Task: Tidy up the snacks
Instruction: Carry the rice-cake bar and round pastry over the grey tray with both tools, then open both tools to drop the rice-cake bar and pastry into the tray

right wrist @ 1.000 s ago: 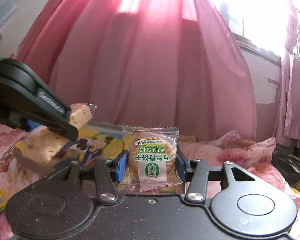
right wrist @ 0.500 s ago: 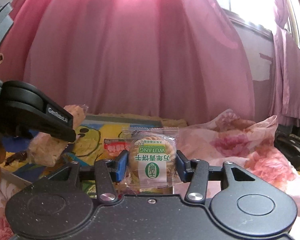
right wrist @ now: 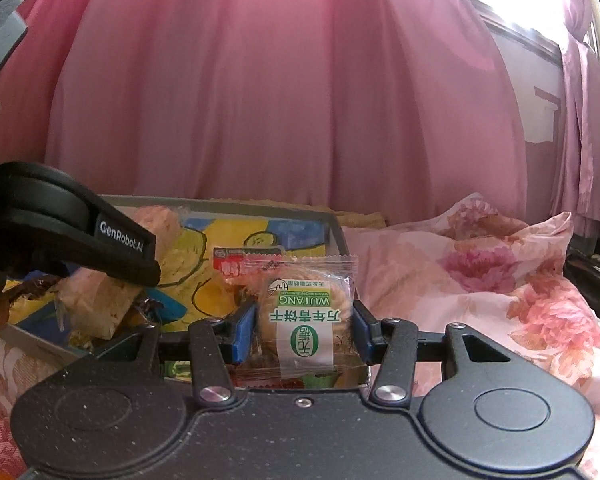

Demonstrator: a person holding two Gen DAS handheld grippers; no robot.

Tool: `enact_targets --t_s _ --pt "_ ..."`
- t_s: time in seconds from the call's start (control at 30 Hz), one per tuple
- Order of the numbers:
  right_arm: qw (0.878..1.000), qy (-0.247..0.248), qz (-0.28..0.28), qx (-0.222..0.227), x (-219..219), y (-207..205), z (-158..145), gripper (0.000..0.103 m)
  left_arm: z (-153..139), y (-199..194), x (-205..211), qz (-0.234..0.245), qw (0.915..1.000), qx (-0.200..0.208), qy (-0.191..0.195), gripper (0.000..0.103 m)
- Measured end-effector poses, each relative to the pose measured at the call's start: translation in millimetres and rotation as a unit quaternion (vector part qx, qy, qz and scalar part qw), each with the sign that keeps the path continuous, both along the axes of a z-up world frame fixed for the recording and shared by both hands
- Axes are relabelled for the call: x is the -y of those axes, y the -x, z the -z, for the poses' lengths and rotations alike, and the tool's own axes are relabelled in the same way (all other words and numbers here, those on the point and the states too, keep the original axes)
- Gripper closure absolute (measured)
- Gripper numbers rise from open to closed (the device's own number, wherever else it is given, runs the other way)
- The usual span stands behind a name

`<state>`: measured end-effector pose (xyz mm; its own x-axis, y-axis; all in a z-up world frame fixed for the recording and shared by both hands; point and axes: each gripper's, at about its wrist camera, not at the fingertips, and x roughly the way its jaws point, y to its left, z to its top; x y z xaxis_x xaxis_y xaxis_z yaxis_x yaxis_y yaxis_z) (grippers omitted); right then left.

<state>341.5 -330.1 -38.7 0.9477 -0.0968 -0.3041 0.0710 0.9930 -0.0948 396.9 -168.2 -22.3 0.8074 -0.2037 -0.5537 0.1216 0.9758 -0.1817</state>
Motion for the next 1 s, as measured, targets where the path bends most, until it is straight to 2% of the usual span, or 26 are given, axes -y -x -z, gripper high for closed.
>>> enact_targets --t_s 0.17,0.27,0.33,0.43,0.47,0.53,0.67,0.73,0.83,1.0 --pt "1.0 0.007 -0.002 -0.004 -2 -1 2 0.052 0 -1 3 0.0 1.0 -0.005 -0.008 0.067" --pt "1.0 0.008 -0.001 -0.007 -1 -2 2 0.049 0 -1 4 0.004 0.9999 -0.009 -0.013 0.063" --pt "1.0 0.004 -0.001 -0.007 -1 -2 2 0.048 -1 0 1 0.005 0.9999 -0.008 -0.007 0.04" --pt "1.0 -0.003 -0.006 -0.006 0 0 0 0.042 -7 5 -6 -0.004 1.0 0.001 0.007 0.033" --pt "1.0 -0.001 -0.005 -0.002 -1 1 -1 0.033 -9 7 -9 -0.007 0.9999 0.002 0.011 0.031" --pt "1.0 0.002 -0.003 0.006 -1 5 -4 0.026 -14 11 -15 -0.017 0.9997 0.008 0.017 0.022" --pt "1.0 -0.003 -0.005 0.018 -2 14 -12 0.023 -27 24 -28 -0.034 0.9987 0.027 0.026 0.015" --pt "1.0 -0.007 -0.002 0.026 -2 20 -18 0.018 -33 31 -33 -0.043 0.998 0.038 0.027 0.003" --pt "0.999 -0.012 0.006 0.05 -4 34 -28 0.006 -45 43 -43 -0.052 0.9965 0.058 0.03 0.001" --pt "0.995 -0.028 0.025 0.089 -6 61 -45 0.001 -63 64 -56 -0.056 0.9953 0.075 0.024 0.001"
